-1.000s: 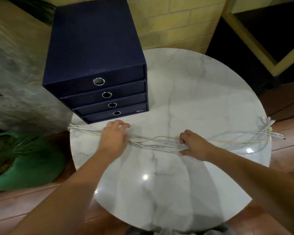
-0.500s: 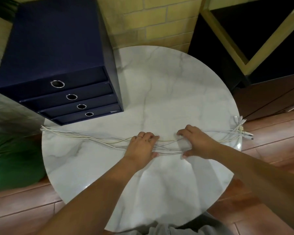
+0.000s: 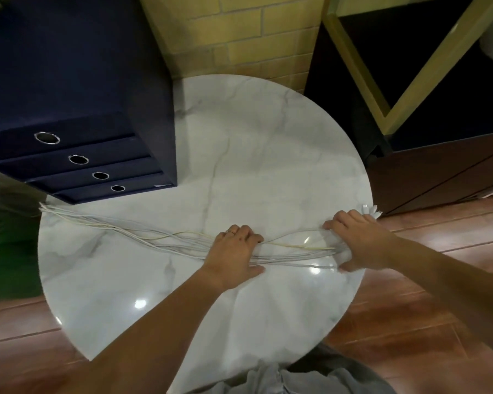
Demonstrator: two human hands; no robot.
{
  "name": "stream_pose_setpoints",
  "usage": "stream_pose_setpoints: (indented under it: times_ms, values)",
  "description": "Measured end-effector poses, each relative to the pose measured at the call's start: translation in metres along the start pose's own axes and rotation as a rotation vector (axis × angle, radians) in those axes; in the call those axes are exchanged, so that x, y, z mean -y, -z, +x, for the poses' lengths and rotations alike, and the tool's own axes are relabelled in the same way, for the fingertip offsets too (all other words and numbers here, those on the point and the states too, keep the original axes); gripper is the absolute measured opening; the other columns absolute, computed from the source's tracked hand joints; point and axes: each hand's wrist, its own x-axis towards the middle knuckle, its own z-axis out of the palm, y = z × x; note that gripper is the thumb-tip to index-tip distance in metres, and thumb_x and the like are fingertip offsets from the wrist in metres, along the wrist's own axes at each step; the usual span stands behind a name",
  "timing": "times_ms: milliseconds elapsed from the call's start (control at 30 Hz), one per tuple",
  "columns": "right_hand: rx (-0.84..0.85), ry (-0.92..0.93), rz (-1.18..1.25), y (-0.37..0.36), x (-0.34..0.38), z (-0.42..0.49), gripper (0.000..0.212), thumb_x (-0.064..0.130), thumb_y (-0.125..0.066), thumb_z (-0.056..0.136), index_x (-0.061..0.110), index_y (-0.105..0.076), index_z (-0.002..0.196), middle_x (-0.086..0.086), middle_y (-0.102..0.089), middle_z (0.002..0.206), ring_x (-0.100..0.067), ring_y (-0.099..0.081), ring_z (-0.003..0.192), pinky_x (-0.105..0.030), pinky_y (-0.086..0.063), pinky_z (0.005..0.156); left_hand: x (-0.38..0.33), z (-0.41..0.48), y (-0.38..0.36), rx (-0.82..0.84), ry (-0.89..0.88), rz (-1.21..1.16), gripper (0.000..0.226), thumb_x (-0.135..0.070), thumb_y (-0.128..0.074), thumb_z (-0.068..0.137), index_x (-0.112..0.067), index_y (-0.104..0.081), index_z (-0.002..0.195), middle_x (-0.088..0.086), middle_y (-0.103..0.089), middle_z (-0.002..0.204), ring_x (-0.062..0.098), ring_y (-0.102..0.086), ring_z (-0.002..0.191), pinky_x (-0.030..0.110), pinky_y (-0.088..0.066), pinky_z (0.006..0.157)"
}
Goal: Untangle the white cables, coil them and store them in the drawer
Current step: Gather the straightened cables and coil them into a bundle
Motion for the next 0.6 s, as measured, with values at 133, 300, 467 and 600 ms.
stream_pose_setpoints:
  times_ms: [133,300,467,600]
  values:
    - [-0.001,0.025,0.008,-0.003,-0.016,-0.007,0.086,0.056,-0.068,0.068,0.028,-0.029,0.138,0.006,-0.035,0.130,-0.015,-0.034,0.118,-0.032,-0.032,0.101,-0.021,0.008,-0.007,-0.016,0.029,0.012,0.065,-0.061,-0.057,0.082,-0.029,-0.042,0.137,-0.004,-0.044,0.130,0.019,-0.040,0.122,0.035,-0.036,0.102]
    - [-0.017,0.061,0.008,-0.005,-0.027,-0.010,0.066,0.054,-0.063,0.076,0.026,-0.038,0.131,0.007,-0.041,0.125,-0.014,-0.037,0.116,-0.030,-0.031,0.102,-0.040,0.016,-0.013,-0.037,0.034,0.005,0.061,-0.060,-0.056,0.084,-0.028,-0.044,0.135,-0.004,-0.046,0.130,0.019,-0.041,0.121,0.034,-0.036,0.101]
    - [-0.072,0.082,0.021,-0.010,-0.029,-0.007,0.044,0.048,-0.060,0.082,0.025,-0.048,0.117,0.007,-0.047,0.116,-0.015,-0.040,0.110,-0.029,-0.032,0.095,-0.056,0.021,-0.021,-0.048,0.069,-0.057,0.060,-0.061,-0.058,0.083,-0.028,-0.046,0.131,-0.005,-0.050,0.126,0.018,-0.043,0.119,0.033,-0.033,0.100]
    - [-0.114,0.088,-0.044,-0.013,-0.029,-0.006,0.030,0.046,-0.054,0.088,0.023,-0.052,0.108,0.005,-0.049,0.109,-0.018,-0.044,0.106,-0.031,-0.032,0.090,-0.069,0.026,-0.028,-0.055,0.084,-0.059,0.042,-0.050,-0.051,0.092,-0.024,-0.050,0.125,-0.003,-0.053,0.123,0.019,-0.045,0.117,0.032,-0.033,0.097]
